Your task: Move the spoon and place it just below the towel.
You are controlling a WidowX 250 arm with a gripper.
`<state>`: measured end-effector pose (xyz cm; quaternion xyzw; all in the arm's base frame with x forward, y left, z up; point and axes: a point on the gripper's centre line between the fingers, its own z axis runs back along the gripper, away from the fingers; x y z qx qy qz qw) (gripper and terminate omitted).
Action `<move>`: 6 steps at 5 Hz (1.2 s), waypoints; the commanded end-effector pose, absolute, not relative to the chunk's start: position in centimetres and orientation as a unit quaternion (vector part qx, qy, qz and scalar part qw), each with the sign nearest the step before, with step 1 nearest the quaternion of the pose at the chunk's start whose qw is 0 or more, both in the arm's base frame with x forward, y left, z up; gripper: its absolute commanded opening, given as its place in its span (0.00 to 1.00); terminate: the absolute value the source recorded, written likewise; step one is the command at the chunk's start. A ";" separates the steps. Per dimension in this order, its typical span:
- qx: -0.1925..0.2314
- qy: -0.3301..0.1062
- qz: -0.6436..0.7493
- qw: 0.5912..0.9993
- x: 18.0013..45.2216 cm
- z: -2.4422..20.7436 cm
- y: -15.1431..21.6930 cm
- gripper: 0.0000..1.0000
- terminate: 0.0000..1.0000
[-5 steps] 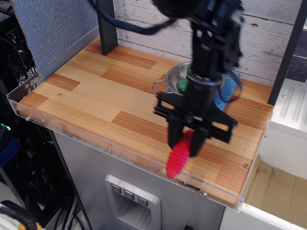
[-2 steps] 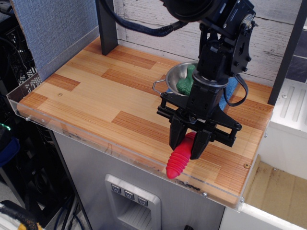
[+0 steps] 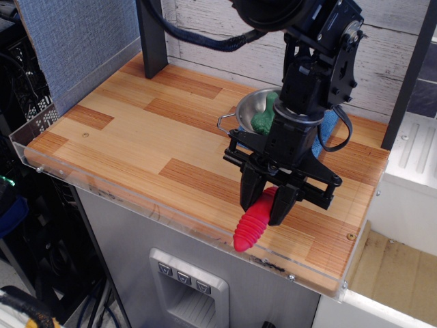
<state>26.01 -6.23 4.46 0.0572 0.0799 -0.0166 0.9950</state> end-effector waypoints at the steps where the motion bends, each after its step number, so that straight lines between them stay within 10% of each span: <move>1: 0.059 0.093 -0.016 0.994 26.2 5.4 -6.2 0.00 0.00; 3: 0.036 0.152 0.000 0.988 25.7 5.7 -6.6 0.00 0.00; 6: 0.057 0.097 0.015 0.994 37.7 -8.9 -2.0 0.00 0.00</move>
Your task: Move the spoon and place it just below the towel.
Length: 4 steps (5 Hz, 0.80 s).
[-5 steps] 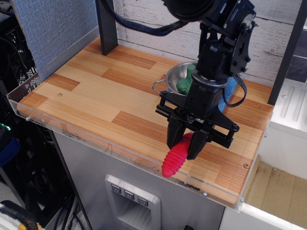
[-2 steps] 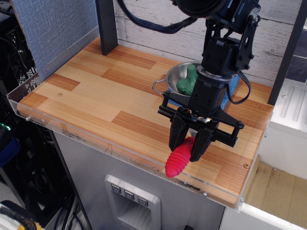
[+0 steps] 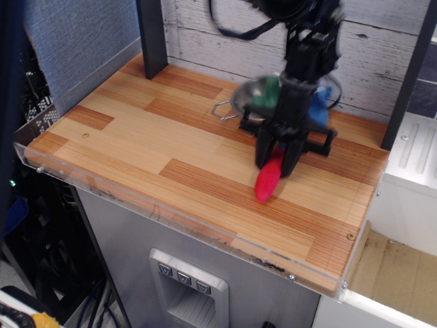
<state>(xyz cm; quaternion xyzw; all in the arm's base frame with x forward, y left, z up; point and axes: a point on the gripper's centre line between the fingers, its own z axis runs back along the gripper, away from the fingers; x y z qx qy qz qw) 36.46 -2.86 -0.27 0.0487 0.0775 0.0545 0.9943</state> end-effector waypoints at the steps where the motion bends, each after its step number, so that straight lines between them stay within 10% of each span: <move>1: 0.063 0.095 0.000 0.993 37.1 -8.8 -2.4 0.00 0.00; 2: 0.061 0.090 -0.016 0.994 36.4 -8.1 -2.7 1.00 0.00; 4: 0.059 0.056 -0.023 0.996 34.6 -4.3 -1.7 1.00 0.00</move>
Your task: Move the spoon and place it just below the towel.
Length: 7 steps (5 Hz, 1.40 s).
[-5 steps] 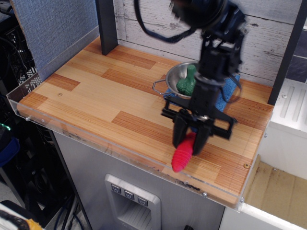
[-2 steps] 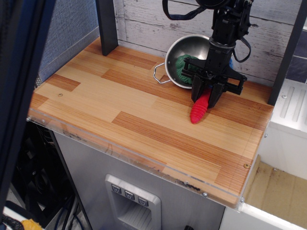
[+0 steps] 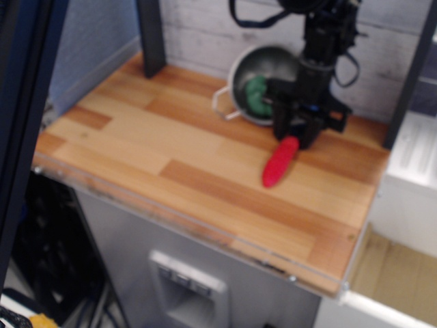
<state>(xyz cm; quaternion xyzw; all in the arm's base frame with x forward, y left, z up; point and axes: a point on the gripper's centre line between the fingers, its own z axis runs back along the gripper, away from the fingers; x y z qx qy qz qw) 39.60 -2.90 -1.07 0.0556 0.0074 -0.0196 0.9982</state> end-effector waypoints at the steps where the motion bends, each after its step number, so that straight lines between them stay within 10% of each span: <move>1: 0.044 0.018 -0.024 0.999 33.4 -0.4 -0.5 1.00 0.00; 4: -0.030 -0.043 -0.034 0.998 31.1 8.0 2.7 1.00 0.00; 7: -0.007 -0.066 -0.019 0.998 29.9 11.8 4.0 1.00 0.00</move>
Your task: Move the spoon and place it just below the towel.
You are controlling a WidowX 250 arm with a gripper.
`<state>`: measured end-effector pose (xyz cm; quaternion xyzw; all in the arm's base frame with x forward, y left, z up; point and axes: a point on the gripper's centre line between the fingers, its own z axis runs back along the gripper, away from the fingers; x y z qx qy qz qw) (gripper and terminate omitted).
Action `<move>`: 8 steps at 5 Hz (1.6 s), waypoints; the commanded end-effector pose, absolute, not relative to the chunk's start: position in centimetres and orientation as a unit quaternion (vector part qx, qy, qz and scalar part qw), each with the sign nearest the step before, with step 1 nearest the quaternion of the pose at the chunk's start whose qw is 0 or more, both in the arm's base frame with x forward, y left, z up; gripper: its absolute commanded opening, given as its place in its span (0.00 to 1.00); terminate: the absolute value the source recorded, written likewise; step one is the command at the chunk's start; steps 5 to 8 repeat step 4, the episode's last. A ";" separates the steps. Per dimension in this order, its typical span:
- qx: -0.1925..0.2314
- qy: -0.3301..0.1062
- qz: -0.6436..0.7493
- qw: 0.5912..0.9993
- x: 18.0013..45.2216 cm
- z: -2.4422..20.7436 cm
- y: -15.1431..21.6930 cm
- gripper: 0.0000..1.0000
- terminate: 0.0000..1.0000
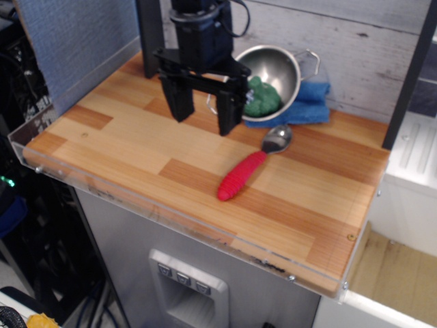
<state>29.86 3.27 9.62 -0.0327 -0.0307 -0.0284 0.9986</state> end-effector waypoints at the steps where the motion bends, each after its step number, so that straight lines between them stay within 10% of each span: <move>1: 0.028 -0.064 -0.002 0.998 29.6 12.2 4.9 1.00 0.00; 3: 0.028 -0.064 -0.002 0.998 29.6 12.2 4.9 1.00 0.00; 4: 0.028 -0.064 -0.002 0.998 29.6 12.2 4.9 1.00 1.00; 8: 0.028 -0.064 -0.002 0.998 29.6 12.2 4.9 1.00 1.00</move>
